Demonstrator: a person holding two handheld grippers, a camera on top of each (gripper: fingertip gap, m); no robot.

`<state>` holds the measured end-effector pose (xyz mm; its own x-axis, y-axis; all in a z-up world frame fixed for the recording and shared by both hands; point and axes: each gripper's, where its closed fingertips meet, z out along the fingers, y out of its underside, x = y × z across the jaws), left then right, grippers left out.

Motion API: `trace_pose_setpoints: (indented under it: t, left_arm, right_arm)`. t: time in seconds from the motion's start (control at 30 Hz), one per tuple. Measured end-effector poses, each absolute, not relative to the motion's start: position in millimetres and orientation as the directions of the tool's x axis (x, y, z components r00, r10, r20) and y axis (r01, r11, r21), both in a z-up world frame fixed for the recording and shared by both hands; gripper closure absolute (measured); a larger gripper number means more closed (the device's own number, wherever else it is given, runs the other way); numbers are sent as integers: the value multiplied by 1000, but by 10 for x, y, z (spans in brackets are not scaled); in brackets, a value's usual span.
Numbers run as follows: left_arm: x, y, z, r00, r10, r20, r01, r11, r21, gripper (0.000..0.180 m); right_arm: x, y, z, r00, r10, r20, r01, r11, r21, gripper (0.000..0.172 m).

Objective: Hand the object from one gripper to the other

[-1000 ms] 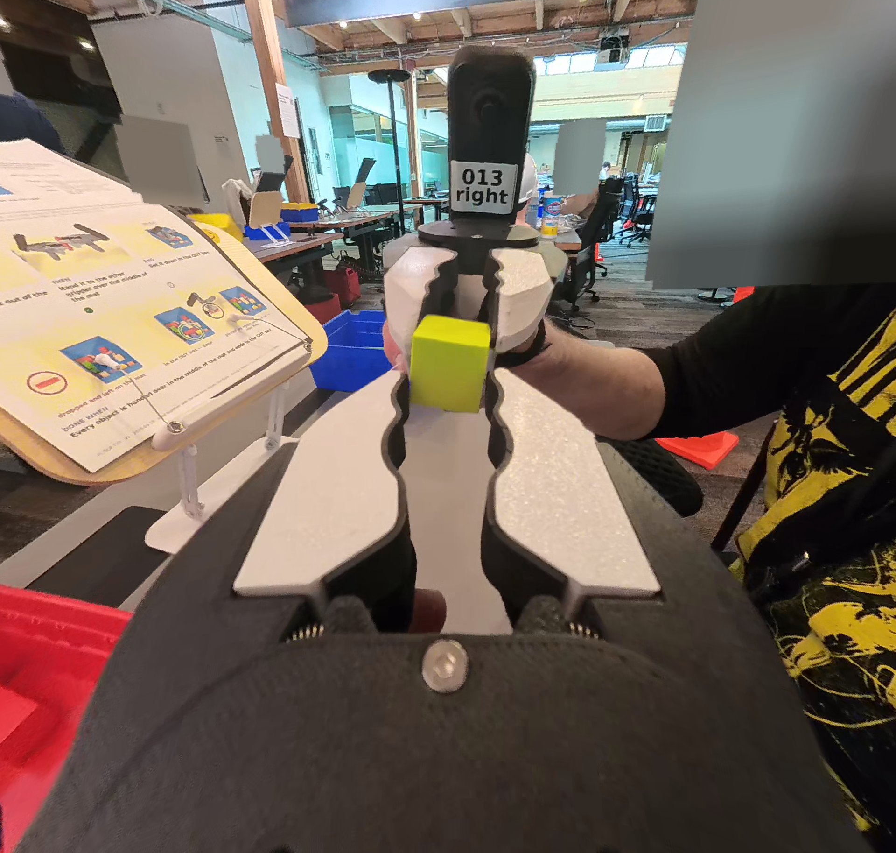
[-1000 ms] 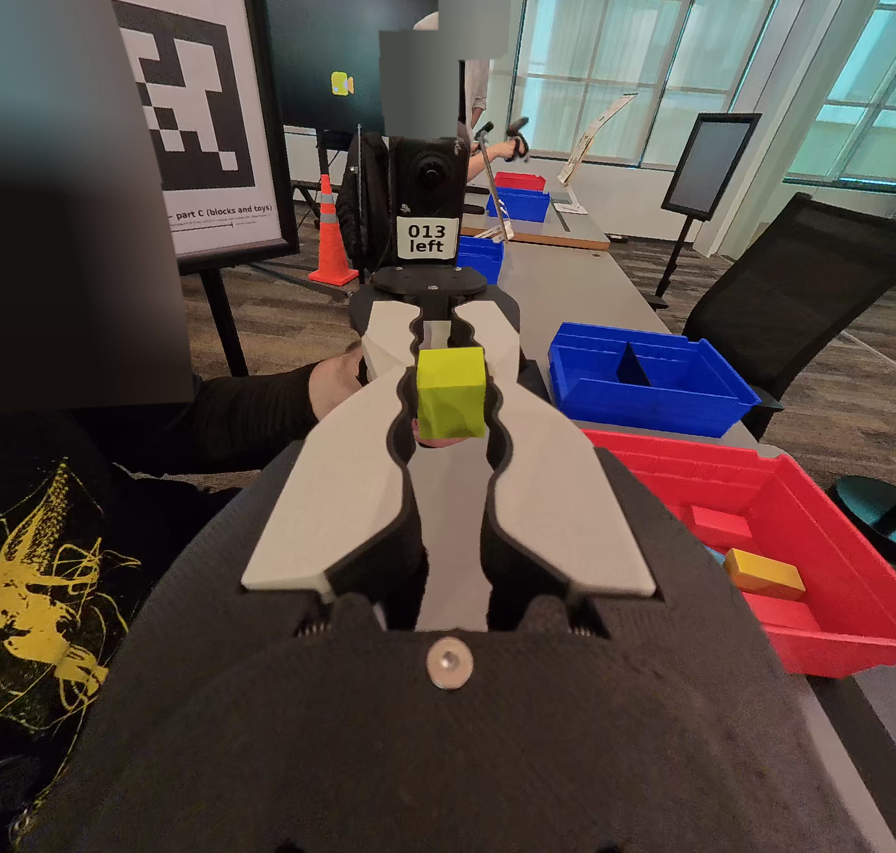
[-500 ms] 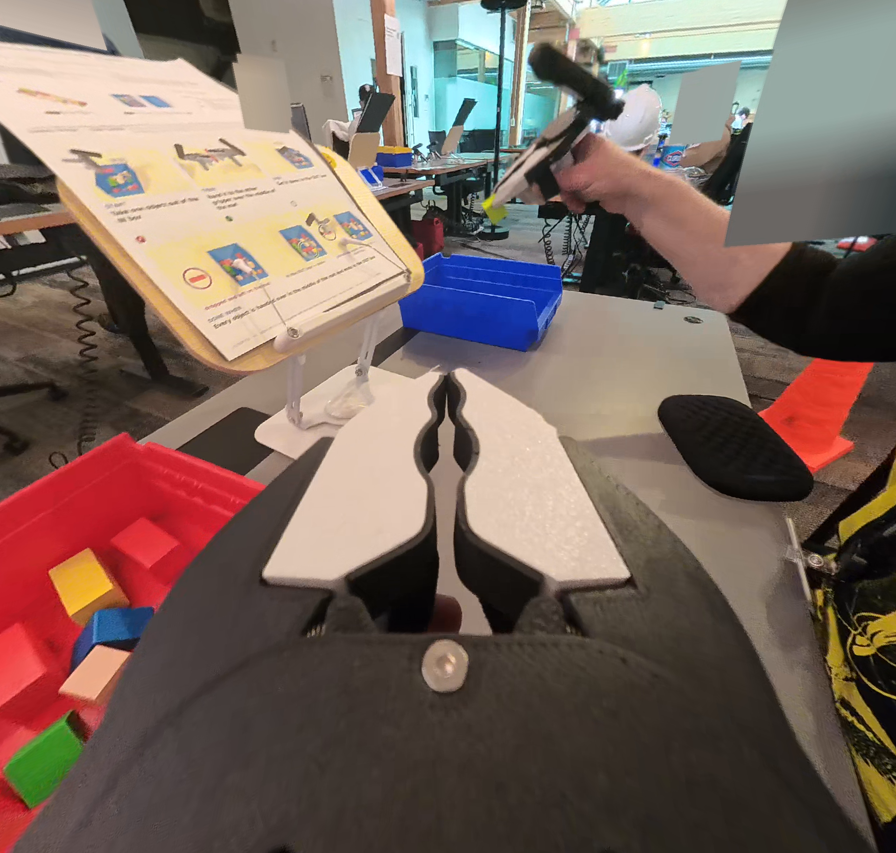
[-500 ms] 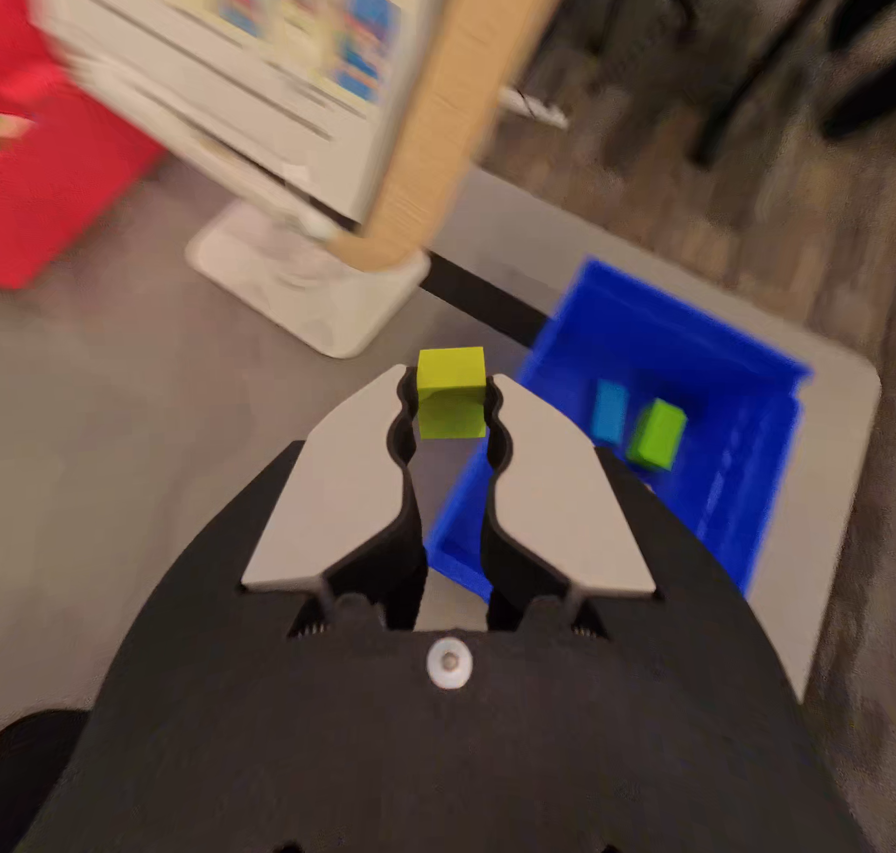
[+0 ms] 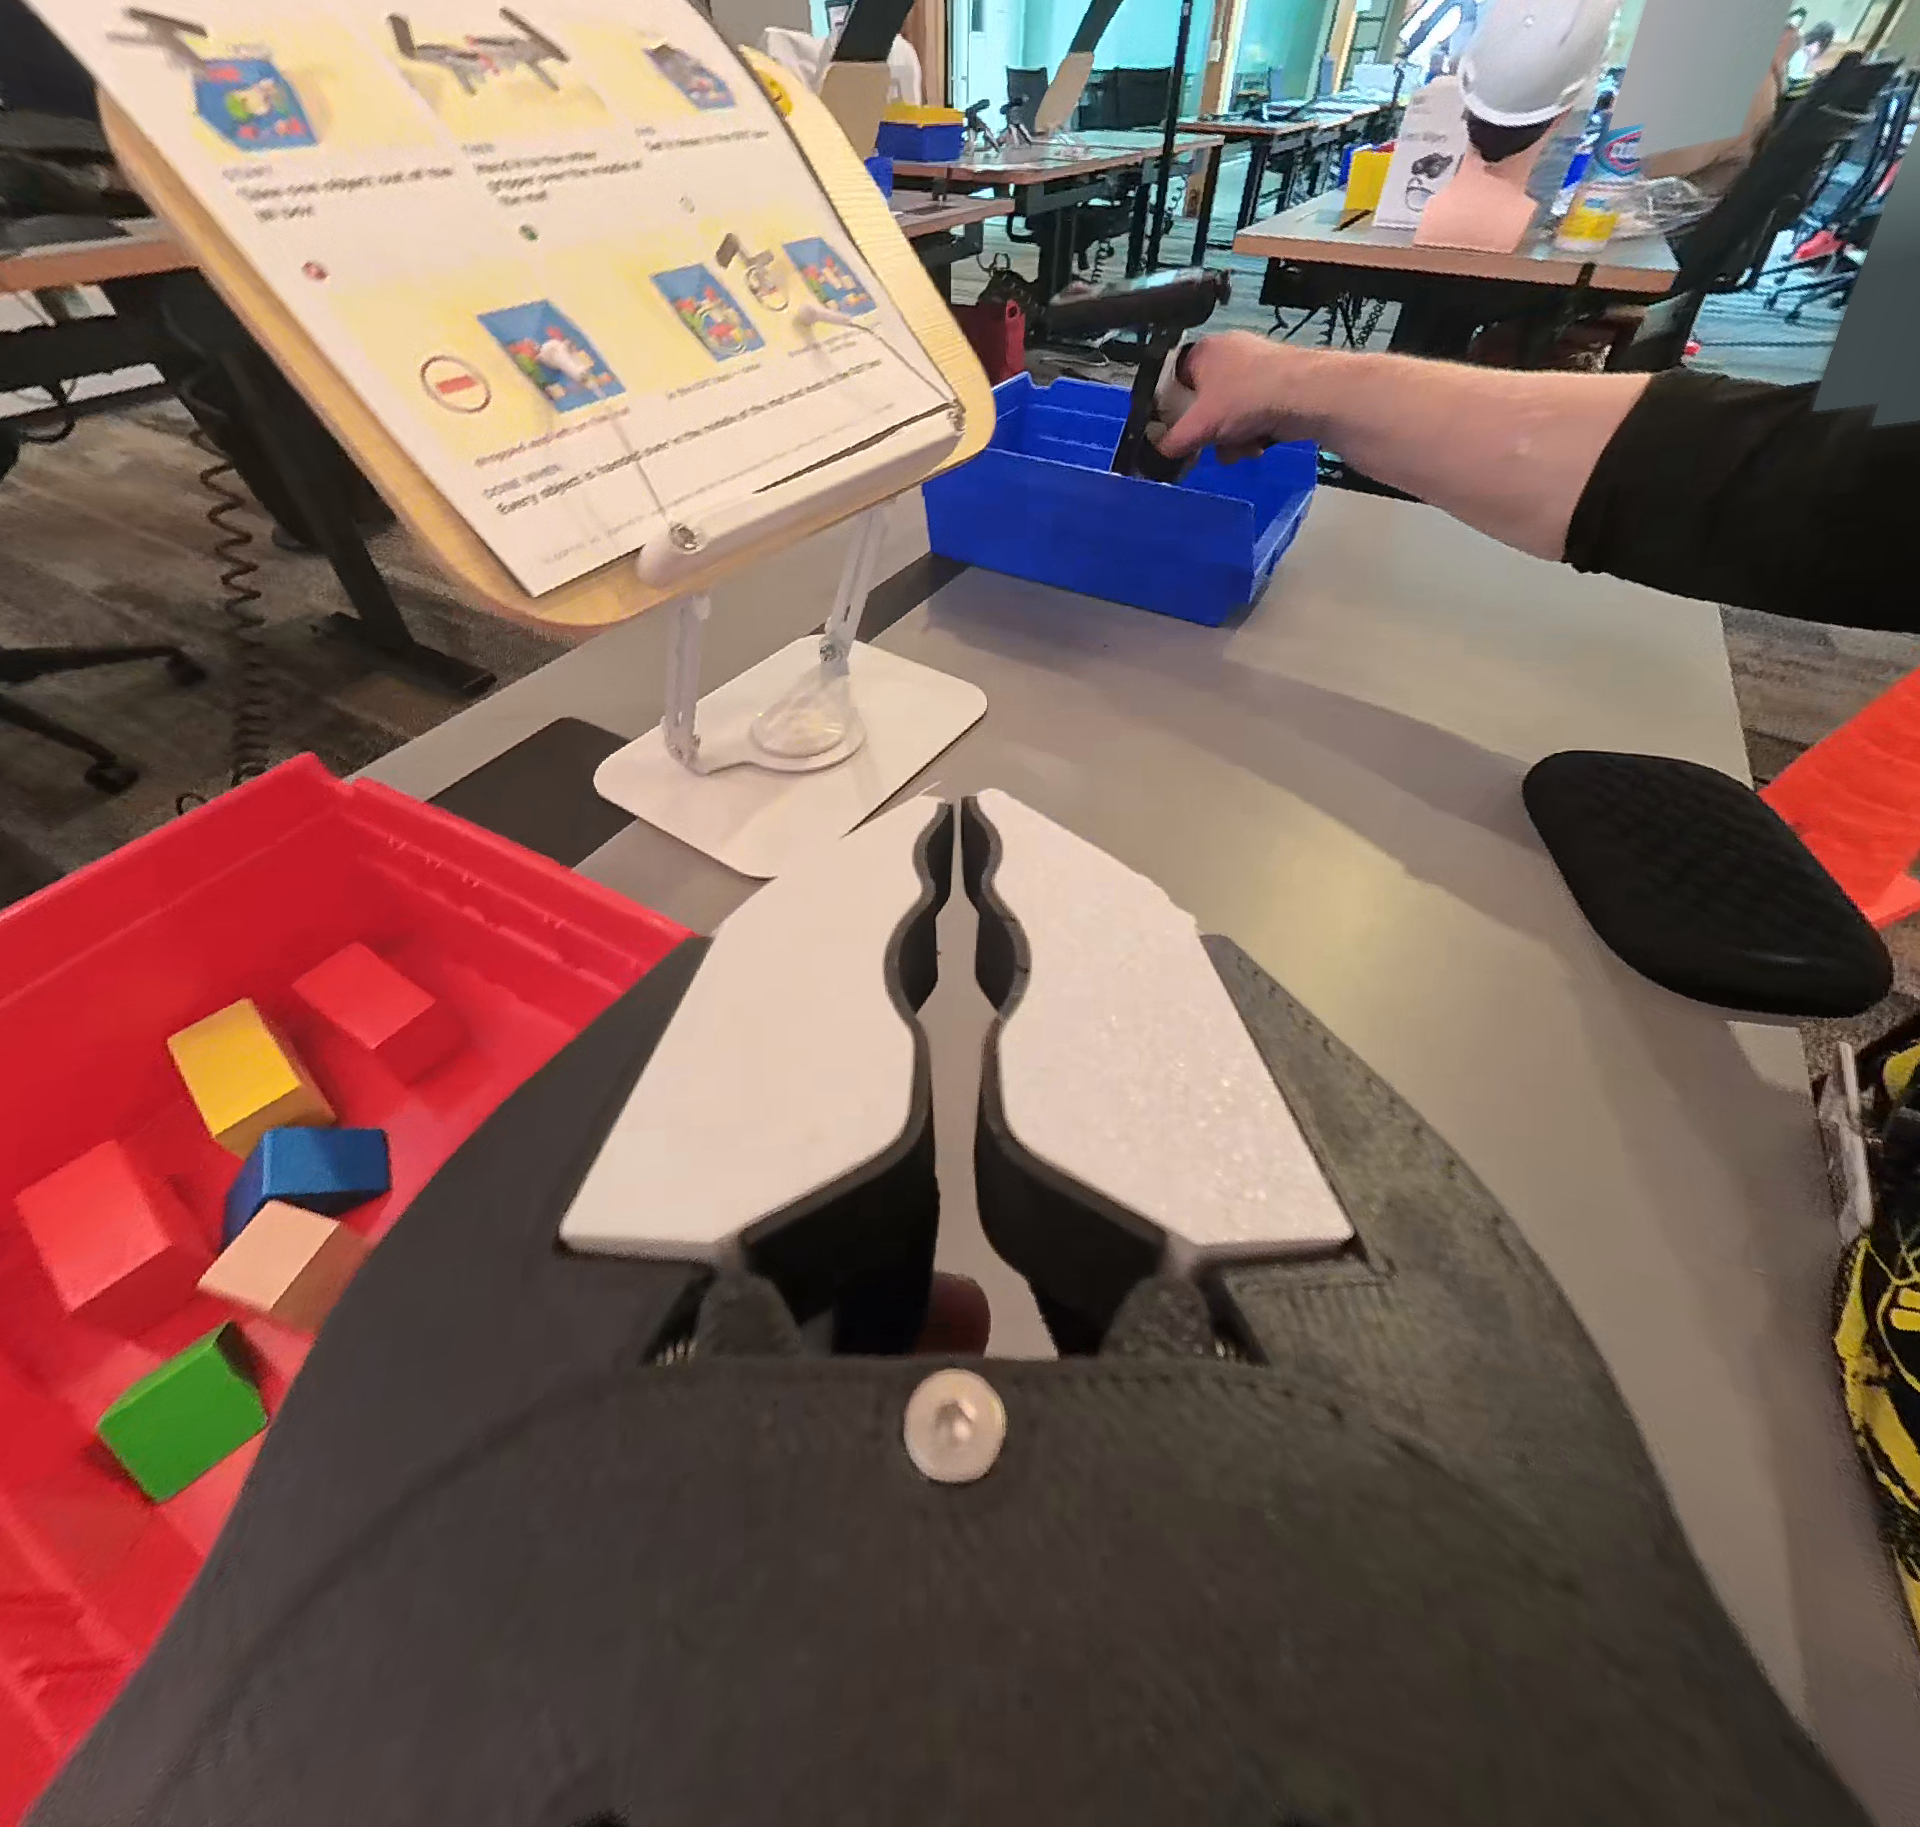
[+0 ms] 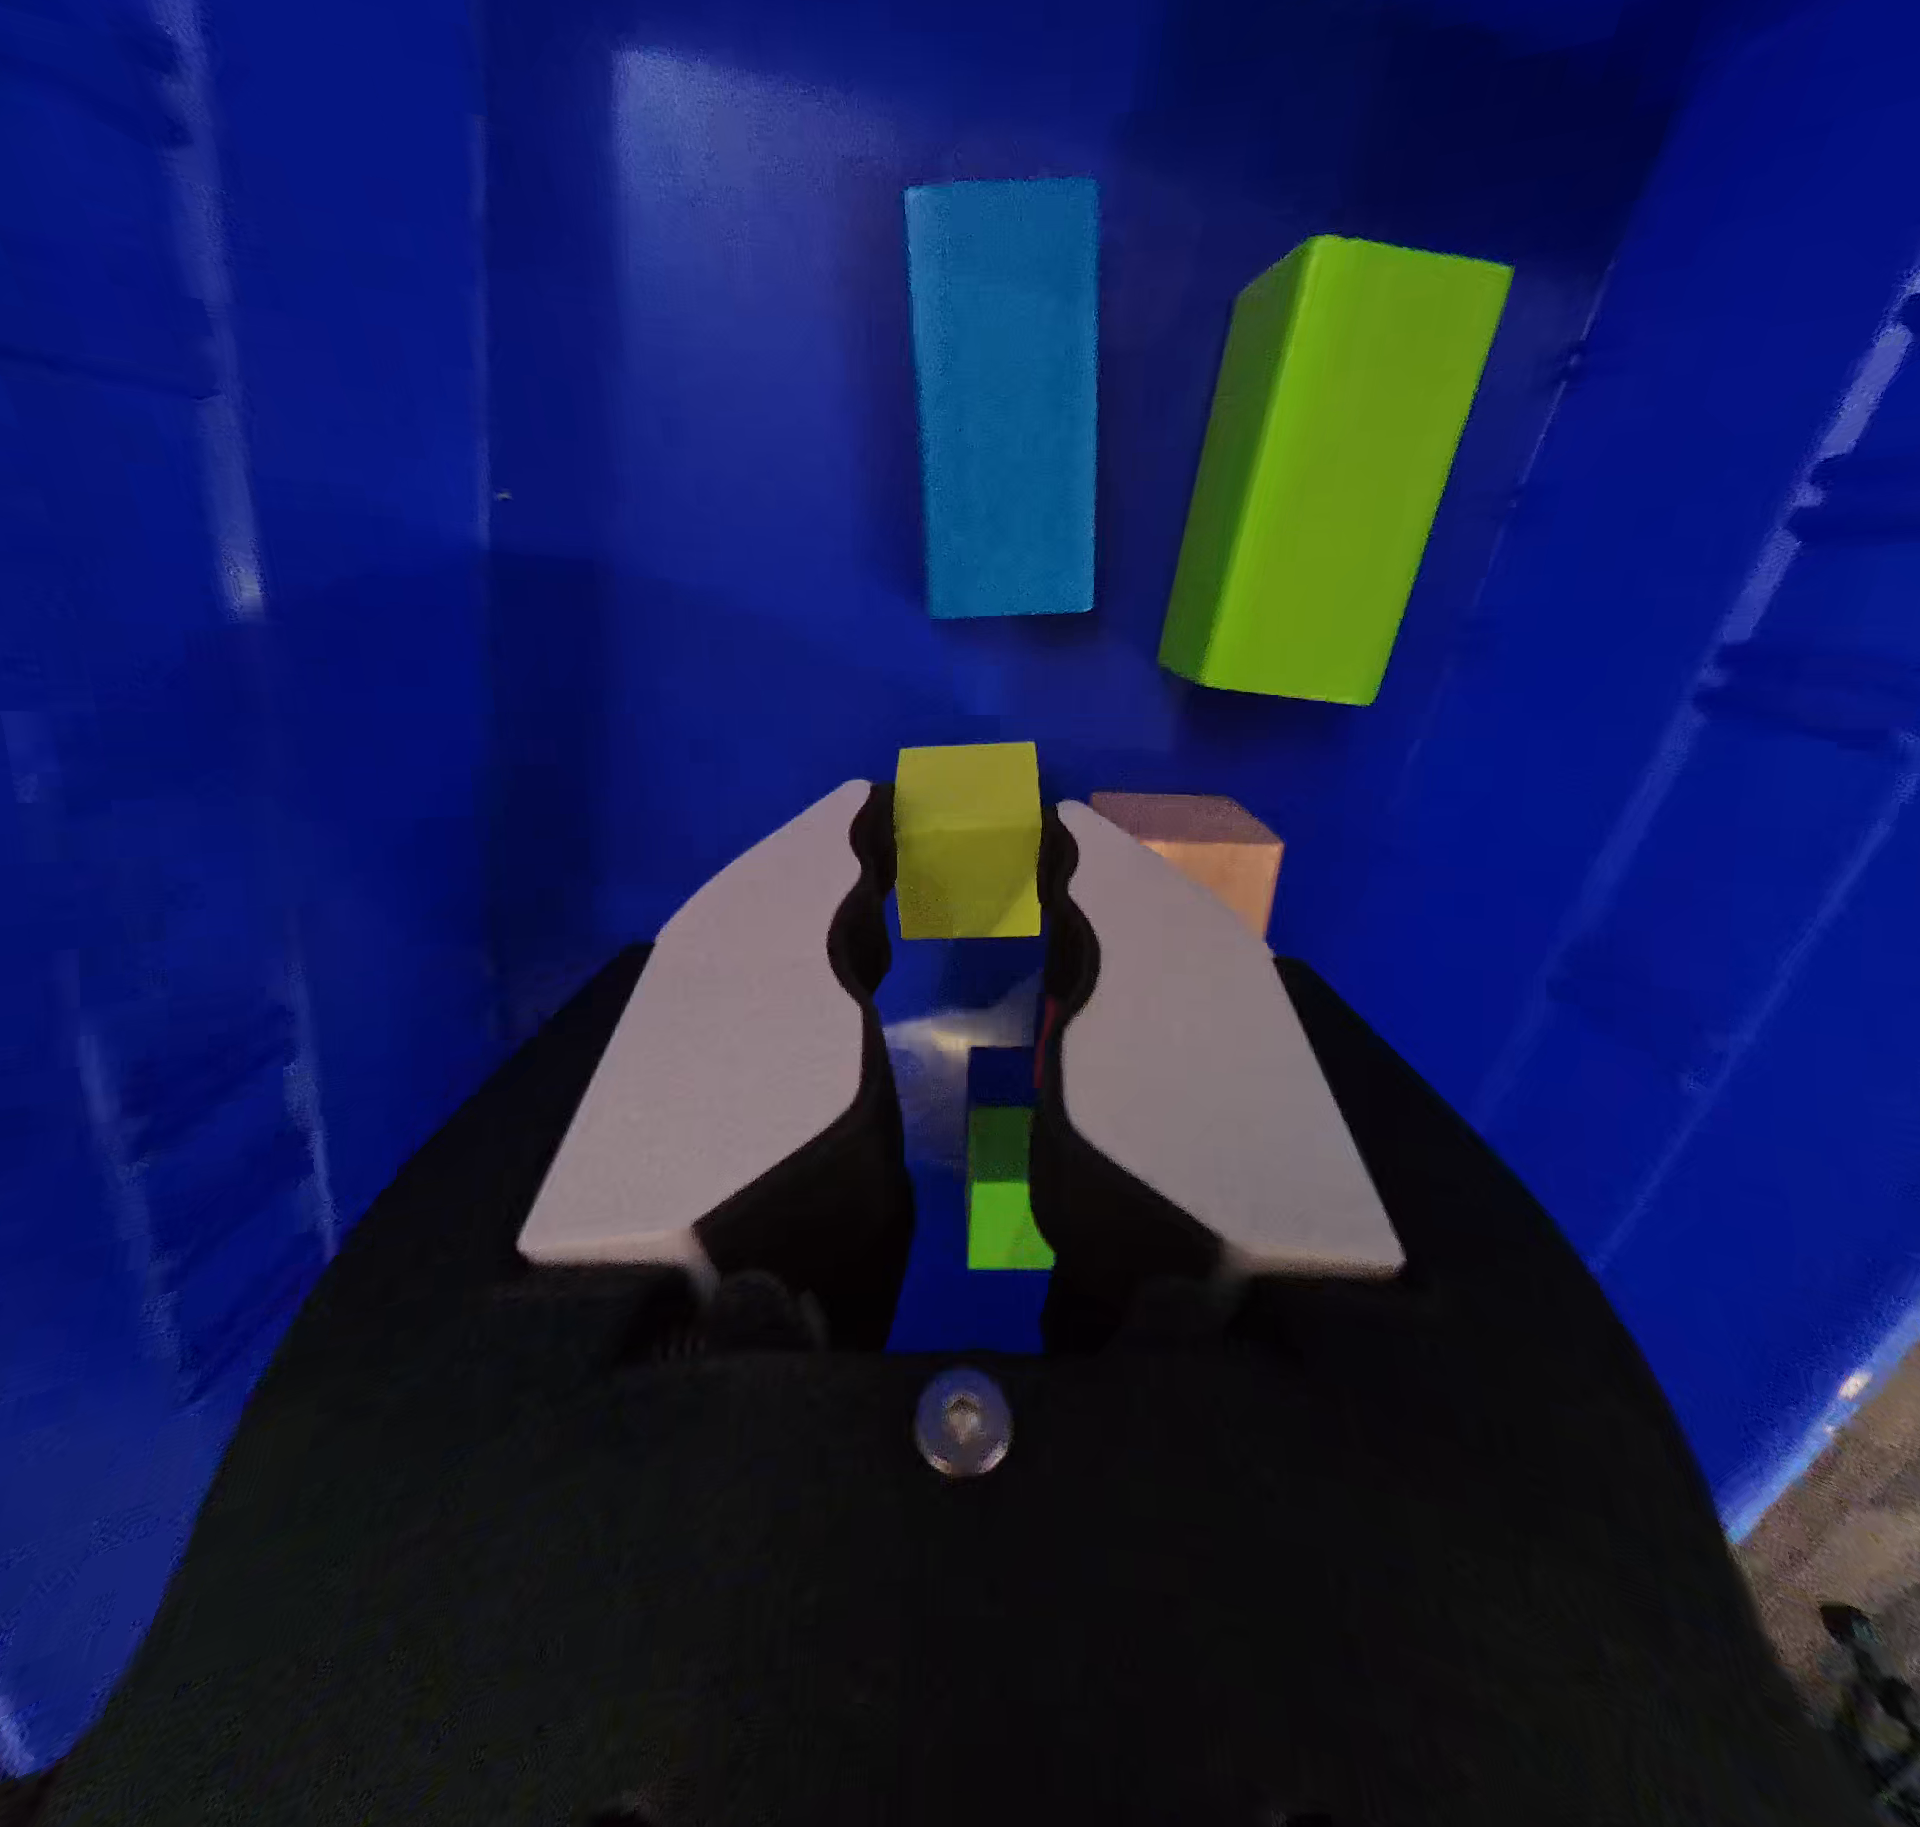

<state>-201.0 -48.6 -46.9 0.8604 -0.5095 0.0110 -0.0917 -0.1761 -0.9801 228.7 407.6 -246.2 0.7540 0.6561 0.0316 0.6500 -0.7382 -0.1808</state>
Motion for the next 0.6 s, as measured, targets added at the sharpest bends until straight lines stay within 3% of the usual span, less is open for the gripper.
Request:
trace_pose_setpoints:
  t: [0.23,0.33,0.6]
  left_arm:
    - [-2077,-404,-581,868,-496,21,-99,-216,-971,175]
    - [-2146,-345,-634,879,-476,11,-119,-242,-963,171]
    - [-2871,164,-951,902,-379,-207,-370,-431,-823,135]
  right_arm:
    - [2238,4172,-2522,751,659,44,657,-738,-151,146]
    - [2258,4190,-2473,744,664,70,666,-729,-158,129]
    - [2179,3943,-1904,724,687,72,664,-663,-345,121]
